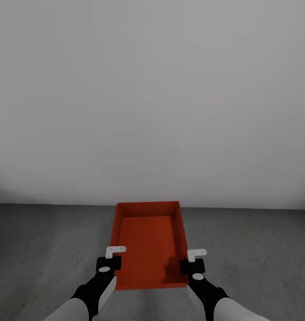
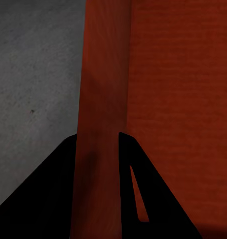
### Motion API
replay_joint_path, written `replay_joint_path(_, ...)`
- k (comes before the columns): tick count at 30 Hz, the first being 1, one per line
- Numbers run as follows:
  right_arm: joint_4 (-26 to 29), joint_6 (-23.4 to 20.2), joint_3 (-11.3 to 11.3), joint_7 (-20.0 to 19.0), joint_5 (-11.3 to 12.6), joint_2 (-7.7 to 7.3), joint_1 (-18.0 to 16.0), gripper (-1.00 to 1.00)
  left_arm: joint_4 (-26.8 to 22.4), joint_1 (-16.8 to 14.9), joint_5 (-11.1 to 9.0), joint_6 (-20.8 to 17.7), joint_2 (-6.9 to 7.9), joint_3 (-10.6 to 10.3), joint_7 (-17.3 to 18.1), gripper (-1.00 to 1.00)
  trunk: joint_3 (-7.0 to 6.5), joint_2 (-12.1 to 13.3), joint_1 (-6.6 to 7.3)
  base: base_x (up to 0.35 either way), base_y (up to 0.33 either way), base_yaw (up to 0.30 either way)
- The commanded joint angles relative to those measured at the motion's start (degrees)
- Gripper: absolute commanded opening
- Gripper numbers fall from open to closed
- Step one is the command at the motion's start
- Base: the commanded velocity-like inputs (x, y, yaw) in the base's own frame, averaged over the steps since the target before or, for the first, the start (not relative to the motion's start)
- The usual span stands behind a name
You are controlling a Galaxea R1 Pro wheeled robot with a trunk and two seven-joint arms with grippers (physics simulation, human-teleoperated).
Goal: Move the two storage containers from the living room to the garage. In the garage, place one container on the floor and stack the other container on top of it (either order is fine).
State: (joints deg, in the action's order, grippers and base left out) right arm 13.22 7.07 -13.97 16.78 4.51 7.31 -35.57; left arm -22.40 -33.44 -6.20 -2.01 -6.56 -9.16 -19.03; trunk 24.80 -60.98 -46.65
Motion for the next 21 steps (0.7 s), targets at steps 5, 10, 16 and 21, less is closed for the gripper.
replay_joint_path(5, -0.1, 0.1, 0.6, -0.3, 0.9, -0.02, 0.0, -1.0, -0.3, 0.0, 0.7, 4.0, 0.65, 0.5, -0.7, -1.0, 0.53, 0.0, 0.0, 0.0, 0.0, 0.0)
replay_joint_path(10, -0.1, 0.1, 0.6, -0.3, 0.9, -0.02, 0.0, -1.0, -0.3, 0.0, 0.7, 4.0, 0.66, 0.5, -0.7, -1.0, 0.99, 0.0, 0.0, 0.0, 0.0, 0.0)
replay_joint_path(16, -0.1, 0.1, 0.6, -0.3, 0.9, -0.02, 0.0, -1.0, -0.3, 0.0, 0.7, 4.0, 0.64, 0.5, -0.7, -1.0, 1.55, 0.0, 0.0, 0.0, 0.0, 0.0)
replay_joint_path(21, -0.1, 0.1, 0.6, -0.3, 0.9, -0.02, 0.0, -1.0, -0.3, 0.0, 0.7, 4.0, 0.62, 0.5, -0.7, -1.0, 2.01, 0.0, 0.0, 0.0, 0.0, 0.0)
